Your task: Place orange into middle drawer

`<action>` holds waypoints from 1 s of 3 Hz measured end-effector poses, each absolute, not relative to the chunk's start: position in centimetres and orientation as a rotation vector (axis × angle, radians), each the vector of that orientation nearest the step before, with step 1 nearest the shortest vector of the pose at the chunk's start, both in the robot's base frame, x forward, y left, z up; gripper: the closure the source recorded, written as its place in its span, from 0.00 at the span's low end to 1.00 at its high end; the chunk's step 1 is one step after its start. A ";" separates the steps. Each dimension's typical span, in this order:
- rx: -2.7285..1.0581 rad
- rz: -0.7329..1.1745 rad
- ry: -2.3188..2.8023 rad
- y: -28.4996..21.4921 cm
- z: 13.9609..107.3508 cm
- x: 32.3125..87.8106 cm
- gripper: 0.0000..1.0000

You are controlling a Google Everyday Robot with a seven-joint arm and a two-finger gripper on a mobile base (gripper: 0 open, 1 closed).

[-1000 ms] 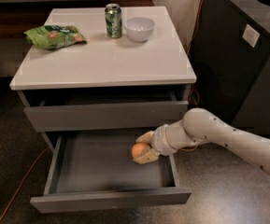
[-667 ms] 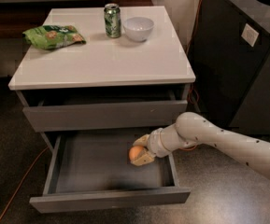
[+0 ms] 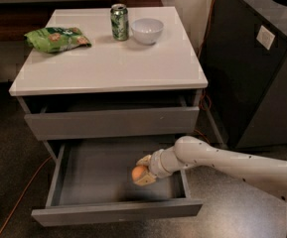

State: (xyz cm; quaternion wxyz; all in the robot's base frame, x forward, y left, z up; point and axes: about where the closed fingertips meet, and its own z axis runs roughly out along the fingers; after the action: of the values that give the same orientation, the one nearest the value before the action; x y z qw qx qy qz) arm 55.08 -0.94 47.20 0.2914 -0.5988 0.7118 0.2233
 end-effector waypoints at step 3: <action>-1.615 0.561 1.933 0.2 39.5 56.1 0.46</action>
Offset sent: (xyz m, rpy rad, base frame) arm 0.0143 0.0116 -0.0654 -0.0430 -0.0296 -0.0144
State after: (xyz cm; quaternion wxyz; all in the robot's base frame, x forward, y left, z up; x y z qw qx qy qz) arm 56.14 0.25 39.46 0.2771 -0.6013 0.7197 0.2090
